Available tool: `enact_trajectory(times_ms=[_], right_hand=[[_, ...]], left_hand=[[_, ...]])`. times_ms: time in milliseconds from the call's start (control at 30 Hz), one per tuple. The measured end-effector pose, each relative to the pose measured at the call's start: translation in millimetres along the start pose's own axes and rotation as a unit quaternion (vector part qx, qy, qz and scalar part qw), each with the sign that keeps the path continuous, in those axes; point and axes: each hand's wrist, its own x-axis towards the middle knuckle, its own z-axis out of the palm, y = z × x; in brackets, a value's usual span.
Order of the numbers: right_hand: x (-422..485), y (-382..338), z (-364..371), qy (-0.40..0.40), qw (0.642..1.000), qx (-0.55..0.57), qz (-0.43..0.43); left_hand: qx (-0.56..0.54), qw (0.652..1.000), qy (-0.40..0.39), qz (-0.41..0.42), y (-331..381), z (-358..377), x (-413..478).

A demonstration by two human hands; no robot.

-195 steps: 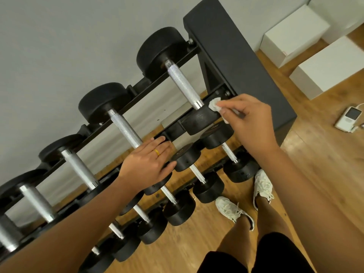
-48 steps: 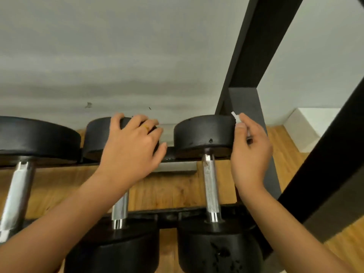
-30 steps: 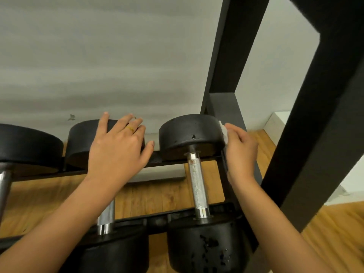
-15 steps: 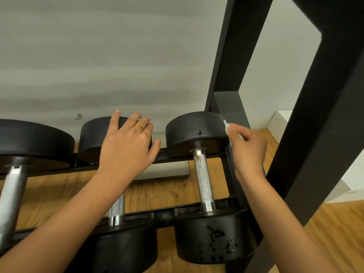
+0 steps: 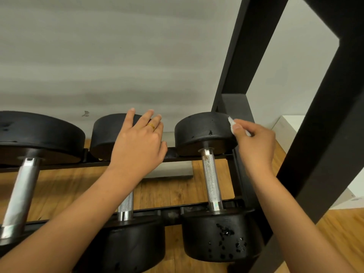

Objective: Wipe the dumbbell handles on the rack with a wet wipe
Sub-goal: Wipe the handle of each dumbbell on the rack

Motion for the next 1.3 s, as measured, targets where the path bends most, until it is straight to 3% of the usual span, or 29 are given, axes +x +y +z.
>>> enact_trajectory(times_ms=[100,267,333,500,600,733,900,1300], right_hand=[[10.7,-8.3,6.5,-0.004,1.0,-0.004,-0.003],[-14.1,-3.1,-4.1,-0.019,0.983,-0.13,-0.127],[-16.9,-4.7,-4.2,-0.036,0.976,-0.168,-0.137],[-35.9,-3.5,1.2,-0.195,0.956,-0.193,-0.105],[-29.4,-2.4,2.8,-0.228,0.943,-0.222,-0.097],[-17.2,-10.2,2.3,-0.211,0.965,-0.139,-0.063],[-34.7,-5.4,-11.9,-0.236,0.956,-0.15,-0.086],[3.1,-1.2,6.0,-0.147,0.989,-0.023,-0.022]], left_hand=[[-0.001,1.0,-0.001,-0.003,0.9,0.2,-1.1],[-0.002,1.0,-0.007,-0.002,-1.3,0.1,-1.2],[-0.005,1.0,-0.004,0.001,-1.1,0.5,-1.5],[-0.006,1.0,-0.003,0.005,-1.8,1.1,-1.5],[-0.009,1.0,0.001,0.003,-1.4,2.0,-1.5],[-0.018,1.0,0.003,0.001,-0.7,3.0,-0.4],[-0.016,1.0,0.01,0.0,-1.1,4.8,-0.9],[-0.019,1.0,0.022,0.001,-0.2,6.0,-0.6]])
